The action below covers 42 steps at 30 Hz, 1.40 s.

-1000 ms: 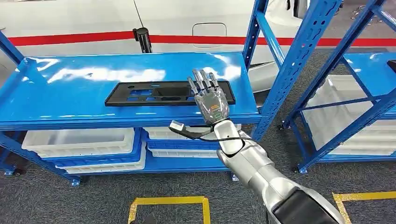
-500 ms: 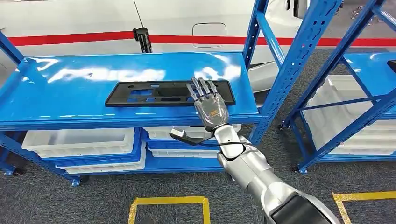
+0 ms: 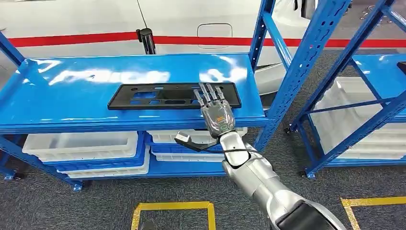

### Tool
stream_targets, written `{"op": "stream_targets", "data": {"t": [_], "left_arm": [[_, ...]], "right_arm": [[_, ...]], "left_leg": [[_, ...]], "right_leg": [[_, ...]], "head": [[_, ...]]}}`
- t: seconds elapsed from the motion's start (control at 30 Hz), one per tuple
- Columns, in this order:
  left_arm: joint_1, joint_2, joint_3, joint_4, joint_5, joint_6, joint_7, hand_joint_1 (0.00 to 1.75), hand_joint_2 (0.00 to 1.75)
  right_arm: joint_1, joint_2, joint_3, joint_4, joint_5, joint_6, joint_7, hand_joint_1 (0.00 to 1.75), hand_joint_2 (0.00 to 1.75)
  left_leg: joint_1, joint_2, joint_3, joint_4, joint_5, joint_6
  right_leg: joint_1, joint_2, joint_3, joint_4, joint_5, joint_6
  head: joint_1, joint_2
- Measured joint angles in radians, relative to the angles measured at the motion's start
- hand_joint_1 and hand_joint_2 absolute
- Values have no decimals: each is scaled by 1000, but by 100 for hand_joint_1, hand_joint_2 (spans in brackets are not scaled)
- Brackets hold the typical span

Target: Take the parts from the cabinet and place them on the table.

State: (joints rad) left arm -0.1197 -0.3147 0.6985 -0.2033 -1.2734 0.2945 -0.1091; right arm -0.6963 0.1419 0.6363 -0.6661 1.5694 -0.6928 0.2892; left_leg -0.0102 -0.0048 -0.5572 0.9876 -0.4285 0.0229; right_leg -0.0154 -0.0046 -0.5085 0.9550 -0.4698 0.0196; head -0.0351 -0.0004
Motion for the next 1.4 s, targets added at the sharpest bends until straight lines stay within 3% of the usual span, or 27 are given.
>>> {"op": "stream_targets", "data": {"t": [0.97, 1.17, 1.33, 1.37, 1.4], "left_arm": [[1, 0, 3, 0, 11, 19, -8, 0, 0], [1, 0, 14, 0, 21, 5, -11, 0, 0], [2, 2, 17, 0, 23, 5, -14, 0, 0], [1, 2, 17, 0, 23, 6, -15, 0, 0], [1, 2, 18, 0, 23, 8, -16, 0, 0]], "right_arm": [[0, 6, 29, 3, 0, 0, -3, 0, 175], [0, 15, 30, 11, 0, 0, -8, 0, 175], [-1, 27, 33, 13, 0, 0, -8, 0, 175], [-2, 31, 33, 13, 0, 0, -8, 0, 175], [-4, 31, 33, 13, 0, 0, -8, 0, 175]], "left_leg": [[0, 0, 0, 0, 0, 0], [-3, 0, -4, 6, -1, 1], [-3, -1, -11, 12, -4, 11], [3, -1, -5, -3, 4, 21], [9, 1, -2, -10, 10, 28]], "right_leg": [[0, 0, 0, 0, 0, 0], [-9, 0, -1, -1, 1, 2], [-16, -1, -2, -7, 6, 11], [-8, 0, -3, -5, 4, 15], [-10, 0, -21, 22, -9, 13]], "head": [[0, 0], [0, 0], [-1, 0], [0, 0], [0, 0]]}}
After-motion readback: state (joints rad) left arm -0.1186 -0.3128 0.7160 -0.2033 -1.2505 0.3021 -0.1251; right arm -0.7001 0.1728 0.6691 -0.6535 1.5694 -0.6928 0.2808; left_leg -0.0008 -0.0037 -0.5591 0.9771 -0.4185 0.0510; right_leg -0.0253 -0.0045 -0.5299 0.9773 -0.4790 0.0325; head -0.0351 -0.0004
